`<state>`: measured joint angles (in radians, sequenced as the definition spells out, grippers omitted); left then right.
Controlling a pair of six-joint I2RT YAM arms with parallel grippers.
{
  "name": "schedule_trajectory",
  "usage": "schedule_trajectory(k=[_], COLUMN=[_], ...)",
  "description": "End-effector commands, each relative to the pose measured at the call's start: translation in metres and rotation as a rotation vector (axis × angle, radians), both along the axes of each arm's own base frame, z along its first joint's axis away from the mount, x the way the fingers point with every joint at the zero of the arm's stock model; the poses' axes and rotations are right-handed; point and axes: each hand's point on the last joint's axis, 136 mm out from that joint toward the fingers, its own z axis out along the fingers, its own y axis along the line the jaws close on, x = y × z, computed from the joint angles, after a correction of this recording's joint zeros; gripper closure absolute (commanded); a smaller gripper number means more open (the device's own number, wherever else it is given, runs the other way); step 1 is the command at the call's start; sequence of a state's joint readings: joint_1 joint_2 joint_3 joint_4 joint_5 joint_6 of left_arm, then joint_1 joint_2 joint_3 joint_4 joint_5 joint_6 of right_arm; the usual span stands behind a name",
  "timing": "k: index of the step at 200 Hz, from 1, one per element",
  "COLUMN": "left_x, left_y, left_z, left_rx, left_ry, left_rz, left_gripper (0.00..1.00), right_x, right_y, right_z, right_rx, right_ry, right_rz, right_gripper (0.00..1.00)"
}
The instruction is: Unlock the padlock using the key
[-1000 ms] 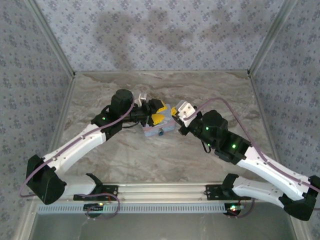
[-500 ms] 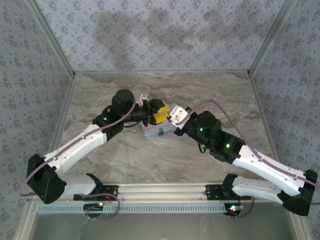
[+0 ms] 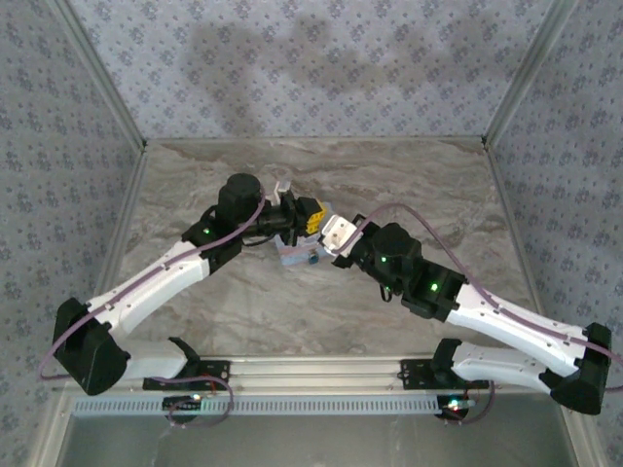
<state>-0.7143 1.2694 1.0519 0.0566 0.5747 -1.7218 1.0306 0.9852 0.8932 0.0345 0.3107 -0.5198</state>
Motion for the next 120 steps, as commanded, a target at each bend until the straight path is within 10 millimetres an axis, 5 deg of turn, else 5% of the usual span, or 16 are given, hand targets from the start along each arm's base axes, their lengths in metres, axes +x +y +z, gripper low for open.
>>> schedule_trajectory(k=[1,50,77,120], left_x=[-0.005,-0.003,0.003,0.022], left_y=[-0.005,-0.004,0.007,0.034], left_z=[0.014,0.012,0.004,-0.003], left_rx=[-0.04,-0.032,0.07,0.311], left_ry=[-0.031,-0.047,-0.125,-0.359], left_rz=[-0.033,-0.034,-0.017,0.04], left_gripper=[0.92,1.0,1.0,1.0], right_x=[-0.002,-0.005,-0.005,-0.004], right_y=[-0.001,-0.005,-0.015,-0.038], right_z=[0.003,-0.001,-0.003,-0.016], right_rx=[0.004,-0.013,0.044,0.282], right_ry=[-0.028,-0.021,0.074,0.375], right_rz=[-0.002,-0.015,-0.054,-0.126], right_gripper=[1.0,1.0,0.6,0.56])
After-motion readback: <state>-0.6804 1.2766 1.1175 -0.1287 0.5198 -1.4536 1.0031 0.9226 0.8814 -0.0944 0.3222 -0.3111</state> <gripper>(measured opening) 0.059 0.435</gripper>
